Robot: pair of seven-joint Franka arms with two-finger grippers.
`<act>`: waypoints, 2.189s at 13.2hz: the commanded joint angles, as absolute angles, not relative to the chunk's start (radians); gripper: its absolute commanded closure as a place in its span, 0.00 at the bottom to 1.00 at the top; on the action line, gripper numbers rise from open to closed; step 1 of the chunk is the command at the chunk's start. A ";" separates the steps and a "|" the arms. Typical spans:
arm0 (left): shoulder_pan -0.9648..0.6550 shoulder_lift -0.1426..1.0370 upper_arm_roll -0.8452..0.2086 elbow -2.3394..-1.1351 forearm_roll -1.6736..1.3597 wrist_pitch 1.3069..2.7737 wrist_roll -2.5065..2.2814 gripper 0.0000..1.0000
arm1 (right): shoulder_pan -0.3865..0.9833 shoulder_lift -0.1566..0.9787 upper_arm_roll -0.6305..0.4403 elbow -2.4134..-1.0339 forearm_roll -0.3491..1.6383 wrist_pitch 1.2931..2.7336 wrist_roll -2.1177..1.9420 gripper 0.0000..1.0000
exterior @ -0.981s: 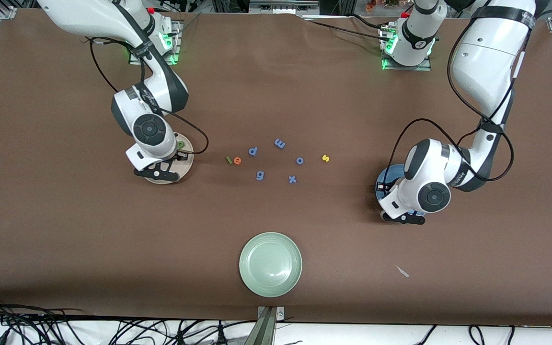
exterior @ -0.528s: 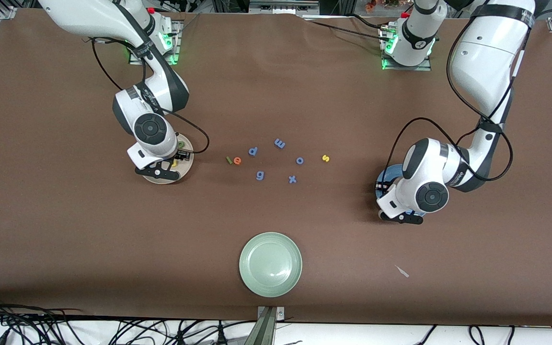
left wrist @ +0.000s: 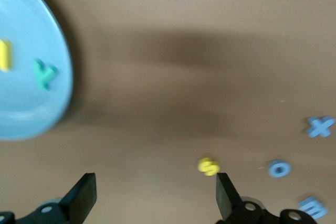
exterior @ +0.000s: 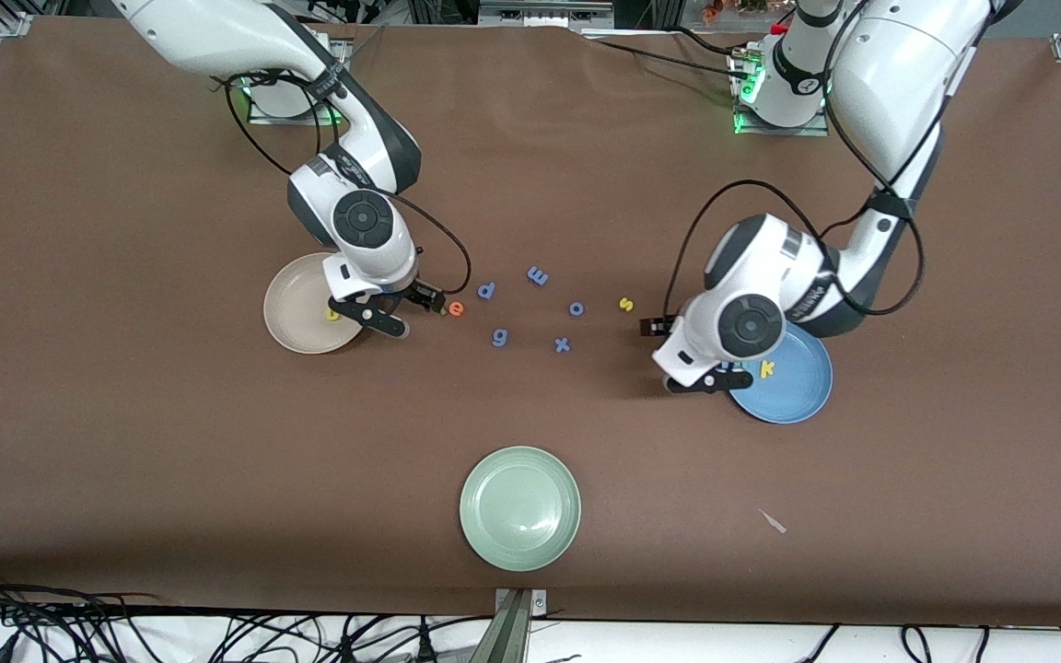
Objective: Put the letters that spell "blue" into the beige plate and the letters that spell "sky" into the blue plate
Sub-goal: 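Grasp the yellow s with the left gripper while the right gripper reaches, then drop the s in the blue plate while the right gripper grasps green bar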
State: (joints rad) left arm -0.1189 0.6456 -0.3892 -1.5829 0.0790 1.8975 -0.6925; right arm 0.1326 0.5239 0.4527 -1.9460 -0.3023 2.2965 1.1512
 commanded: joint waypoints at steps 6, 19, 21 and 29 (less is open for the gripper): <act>-0.115 0.525 -0.451 -1.962 0.078 2.327 -1.302 0.04 | 0.132 0.597 0.462 -1.927 -0.304 2.404 1.173 0.08; -0.153 0.598 -0.437 -2.000 0.133 2.461 -1.407 0.50 | 0.141 0.595 0.454 -1.974 -0.334 2.484 1.157 0.17; -0.152 0.609 -0.437 -1.999 0.156 2.462 -1.407 0.53 | 0.141 0.594 0.453 -1.973 -0.336 2.484 1.154 0.14; -0.158 0.598 -0.411 -1.976 0.219 2.465 -1.436 1.00 | 0.143 0.618 0.422 -1.974 -0.385 2.500 1.134 0.18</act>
State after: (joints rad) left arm -0.1477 0.6037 -0.4254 -1.9952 0.1438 2.4728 -1.3971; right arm 0.1442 0.6118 0.4193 -1.9703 -0.3647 2.4877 1.1203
